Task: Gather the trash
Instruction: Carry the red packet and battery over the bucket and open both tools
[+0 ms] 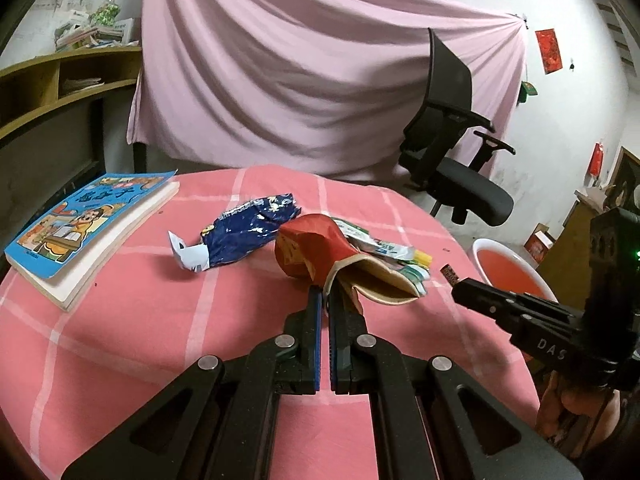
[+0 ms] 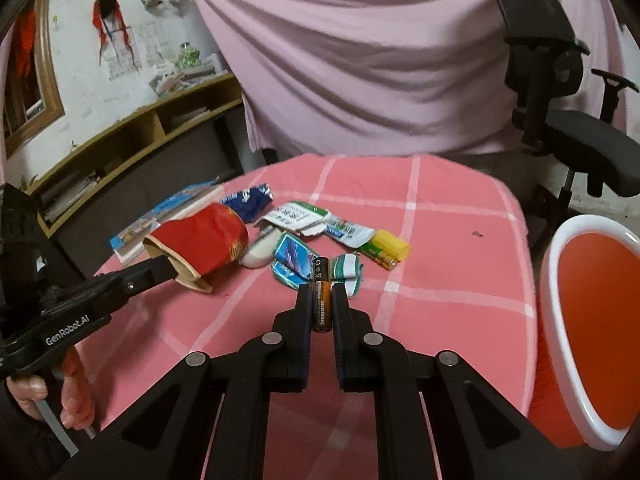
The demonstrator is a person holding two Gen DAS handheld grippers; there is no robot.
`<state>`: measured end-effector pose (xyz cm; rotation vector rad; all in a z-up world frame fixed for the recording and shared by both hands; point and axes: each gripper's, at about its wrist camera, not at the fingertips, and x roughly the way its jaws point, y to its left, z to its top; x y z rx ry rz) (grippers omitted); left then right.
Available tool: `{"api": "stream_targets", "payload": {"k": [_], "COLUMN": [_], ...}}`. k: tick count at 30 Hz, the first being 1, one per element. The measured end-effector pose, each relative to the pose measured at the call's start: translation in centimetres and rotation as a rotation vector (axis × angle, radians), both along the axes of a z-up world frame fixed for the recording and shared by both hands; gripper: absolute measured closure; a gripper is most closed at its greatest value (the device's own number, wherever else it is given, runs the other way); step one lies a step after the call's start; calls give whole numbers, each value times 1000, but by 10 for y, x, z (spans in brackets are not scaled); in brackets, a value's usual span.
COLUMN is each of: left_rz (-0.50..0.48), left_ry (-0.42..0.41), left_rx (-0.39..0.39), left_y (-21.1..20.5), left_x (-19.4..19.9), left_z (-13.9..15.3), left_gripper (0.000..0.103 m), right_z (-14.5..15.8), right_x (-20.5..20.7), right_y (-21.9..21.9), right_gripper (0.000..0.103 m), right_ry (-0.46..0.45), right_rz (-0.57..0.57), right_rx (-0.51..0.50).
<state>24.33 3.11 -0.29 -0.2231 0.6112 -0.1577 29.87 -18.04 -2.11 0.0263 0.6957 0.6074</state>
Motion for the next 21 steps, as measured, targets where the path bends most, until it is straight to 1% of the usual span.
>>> {"api": "stream_targets", "payload": {"k": [5, 12, 16, 21], "left_rz": [3, 4, 6, -17], "left_ry": [-13, -72, -121, -177], "left_rx": [-2, -19, -24, -25], "left_y": [-5, -9, -19, -41], "left_x": [-3, -15, -20, -23], "left_z": [2, 7, 15, 33], "left_gripper": [102, 102, 102, 102], "right_z": [5, 12, 18, 26], "right_x": [-6, -14, -25, -39], "right_y": [-5, -9, -14, -36], "right_gripper": [95, 95, 95, 95], "right_ry": [-39, -104, -168, -253], "right_rz": [-21, -30, -39, -90], "right_rx": [31, 51, 77, 112]}}
